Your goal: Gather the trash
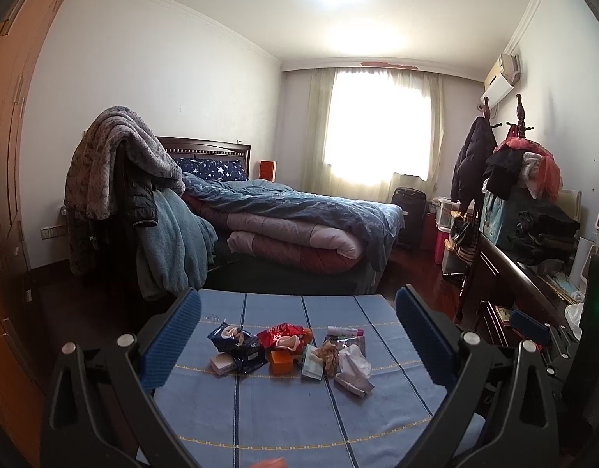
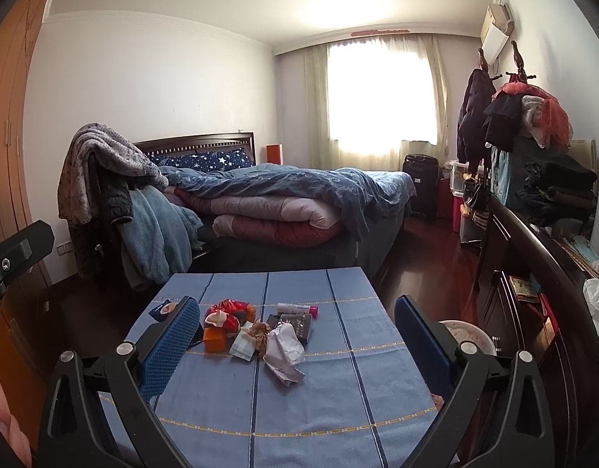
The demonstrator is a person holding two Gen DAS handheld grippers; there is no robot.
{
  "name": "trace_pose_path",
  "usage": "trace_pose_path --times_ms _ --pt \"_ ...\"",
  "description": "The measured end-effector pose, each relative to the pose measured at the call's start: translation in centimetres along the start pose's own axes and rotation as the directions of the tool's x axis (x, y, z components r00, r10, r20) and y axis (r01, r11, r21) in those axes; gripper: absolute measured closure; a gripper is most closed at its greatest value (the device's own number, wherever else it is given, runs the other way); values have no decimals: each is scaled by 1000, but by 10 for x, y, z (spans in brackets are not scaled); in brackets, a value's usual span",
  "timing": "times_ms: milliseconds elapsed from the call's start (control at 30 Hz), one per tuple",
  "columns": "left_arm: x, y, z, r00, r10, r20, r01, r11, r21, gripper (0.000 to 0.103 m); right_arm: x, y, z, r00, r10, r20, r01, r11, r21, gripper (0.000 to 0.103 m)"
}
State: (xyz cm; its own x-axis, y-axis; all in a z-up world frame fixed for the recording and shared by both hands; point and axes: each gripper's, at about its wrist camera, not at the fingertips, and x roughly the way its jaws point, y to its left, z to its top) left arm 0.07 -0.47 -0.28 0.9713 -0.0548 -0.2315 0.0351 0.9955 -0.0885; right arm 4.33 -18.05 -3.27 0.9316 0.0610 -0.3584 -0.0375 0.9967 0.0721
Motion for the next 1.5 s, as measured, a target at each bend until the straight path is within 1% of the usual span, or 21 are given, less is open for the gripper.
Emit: trace_pose_path --times_ms 300,433,600,700,767,800,833,867,967,1000,1100,1133,1200,1233,1300,1333,1367,1400,1433,1467,1500 --pt "22 2 -5 999 9 -38 -9 1000 8 3 22 -2 -4 999 4 -49 -3 1000 4 4" --pt "35 7 -8 998 -3 -60 3 1000 -1 3 35 -4 -8 997 10 -79 -10 1000 11 4" --pt "43 10 -11 998 -12 -56 12 1000 1 3 51 -7 -11 994 1 -108 1 1000 15 4" --pt "46 17 -14 999 1 -41 -1 1000 3 3 60 -8 -14 992 -13 -122 15 1000 11 4" --pt "57 24 -18 999 24 -46 -24 1000 6 3 67 -7 -17 991 -21 -131 22 1000 9 4" --pt "64 28 -20 997 42 -58 -42 999 6 3 73 -8 -20 990 -24 -141 26 1000 8 4" --pt "78 35 -25 994 67 -89 -67 998 4 3 83 -9 -24 987 -25 -161 27 1000 8 4" --pt "87 39 -29 991 76 -108 -77 997 2 3 88 -9 -25 985 -26 -171 27 1000 7 4" --pt "129 62 -45 973 117 -200 -124 992 -20 3 117 -7 -38 970 -9 -245 12 1000 9 4" --pt "149 72 -53 961 138 -241 -150 988 -31 3 122 -6 -41 966 -5 -258 8 1000 9 4" --pt "194 92 -68 938 163 -304 -187 981 -50 3 145 -2 -50 951 12 -307 -9 1000 9 4" --pt "215 99 -74 925 174 -339 -202 978 -48 3 153 -1 -53 947 15 -321 -14 1000 7 4" --pt "245 105 -85 907 182 -379 -213 976 -42 3 163 1 -57 941 16 -338 -17 1000 0 4" --pt "264 107 -92 891 191 -411 -223 974 -33 3 169 2 -59 938 13 -348 -17 1000 -7 4" --pt "289 109 -101 877 192 -440 -225 974 -23 3 179 3 -61 933 11 -358 -17 1000 -16 4" --pt "306 112 -108 858 203 -471 -237 972 -12 4 185 3 -62 931 11 -365 -18 1000 -17 4" --pt "318 114 -113 849 199 -490 -235 972 -12 4 190 3 -63 930 14 -368 -21 1000 -15 4" --pt "328 117 -118 843 191 -504 -232 973 -20 4 192 1 -63 929 16 -369 -22 1000 -13 4" --pt "333 116 -122 831 192 -521 -237 971 -21 4 197 0 -64 927 17 -373 -23 1000 -12 4" --pt "339 118 -126 824 188 -534 -238 971 -27 4 201 0 -65 927 19 -375 -25 1000 -11 4" --pt "346 120 -130 822 172 -543 -230 972 -40 4 205 -1 -66 926 21 -377 -27 1000 -11 4"
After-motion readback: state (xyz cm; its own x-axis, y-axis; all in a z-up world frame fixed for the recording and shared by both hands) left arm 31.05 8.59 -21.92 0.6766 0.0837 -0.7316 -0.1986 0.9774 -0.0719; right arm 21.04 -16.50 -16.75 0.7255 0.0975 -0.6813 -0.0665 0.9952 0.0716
